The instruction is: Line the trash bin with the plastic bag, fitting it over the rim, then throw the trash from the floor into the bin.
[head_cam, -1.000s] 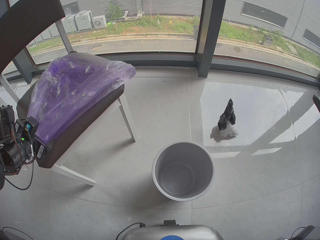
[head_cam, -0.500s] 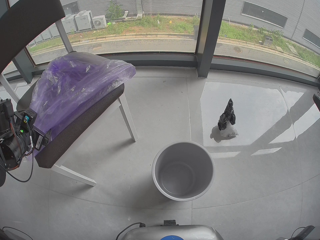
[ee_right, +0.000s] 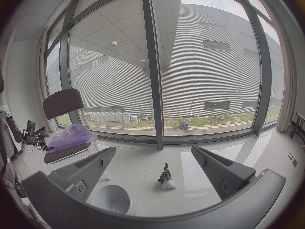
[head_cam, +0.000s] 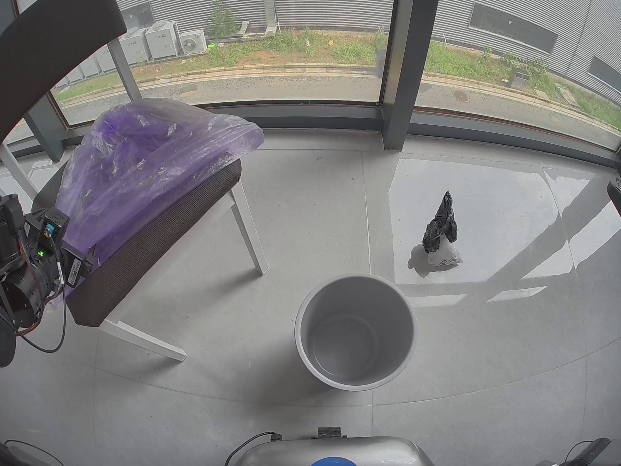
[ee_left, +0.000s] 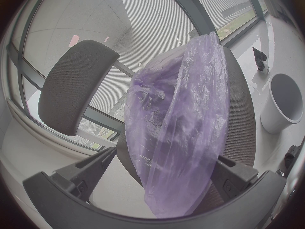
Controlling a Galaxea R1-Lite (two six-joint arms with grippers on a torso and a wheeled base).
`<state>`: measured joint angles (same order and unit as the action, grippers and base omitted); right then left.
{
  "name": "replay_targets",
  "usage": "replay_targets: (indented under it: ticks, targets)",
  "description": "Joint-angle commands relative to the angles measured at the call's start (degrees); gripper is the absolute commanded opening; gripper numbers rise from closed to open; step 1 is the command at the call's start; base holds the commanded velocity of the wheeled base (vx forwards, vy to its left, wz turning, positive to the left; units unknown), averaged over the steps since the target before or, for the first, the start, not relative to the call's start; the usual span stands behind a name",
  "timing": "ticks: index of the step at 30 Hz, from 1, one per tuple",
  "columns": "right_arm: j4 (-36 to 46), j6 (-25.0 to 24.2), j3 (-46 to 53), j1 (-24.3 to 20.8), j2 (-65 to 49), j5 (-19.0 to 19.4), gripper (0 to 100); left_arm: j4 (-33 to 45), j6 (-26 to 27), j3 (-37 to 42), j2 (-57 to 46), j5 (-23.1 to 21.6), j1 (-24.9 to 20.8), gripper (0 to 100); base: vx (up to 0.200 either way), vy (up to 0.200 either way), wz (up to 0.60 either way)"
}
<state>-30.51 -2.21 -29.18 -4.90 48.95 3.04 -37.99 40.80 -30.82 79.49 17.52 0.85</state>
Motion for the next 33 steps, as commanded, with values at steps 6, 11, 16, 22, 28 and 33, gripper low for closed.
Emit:
replay_targets:
  ticks: [6, 11, 16, 22, 28, 33]
  targets:
    - [0.02, 0.01, 0.00, -0.02, -0.17, 0.04, 100, -2.44, -0.02, -1.44, 3.03, 0.06, 0.11, 100, 0.000, 0.000, 0.00]
    - [-0.07, 0.01, -0.08, -0.02, 0.01, 0.04, 100, -2.53, -0.02, -1.44, 2.59, 0.06, 0.20, 100, 0.000, 0.000, 0.00]
    - [-0.07, 0.01, -0.08, -0.02, -0.08, 0.04, 100, -2.53, -0.02, -1.61, 2.51, 0.06, 0.20, 100, 0.000, 0.000, 0.00]
    - [-0.07, -0.08, -0.08, -0.02, -0.08, 0.04, 100, -2.53, -0.02, -1.61, 2.51, 0.06, 0.29, 0, 0.000, 0.000, 0.00]
    - [-0.07, -0.08, -0.08, -0.02, 0.01, 0.13, 100, -2.53, -0.11, -1.26, 1.01, 0.06, 0.11, 0, 0.000, 0.000, 0.00]
    - [-0.07, -0.08, -0.08, -0.02, 0.01, 0.83, 100, -2.53, -0.46, -1.61, 0.31, 0.06, 0.29, 0, 0.000, 0.000, 0.00]
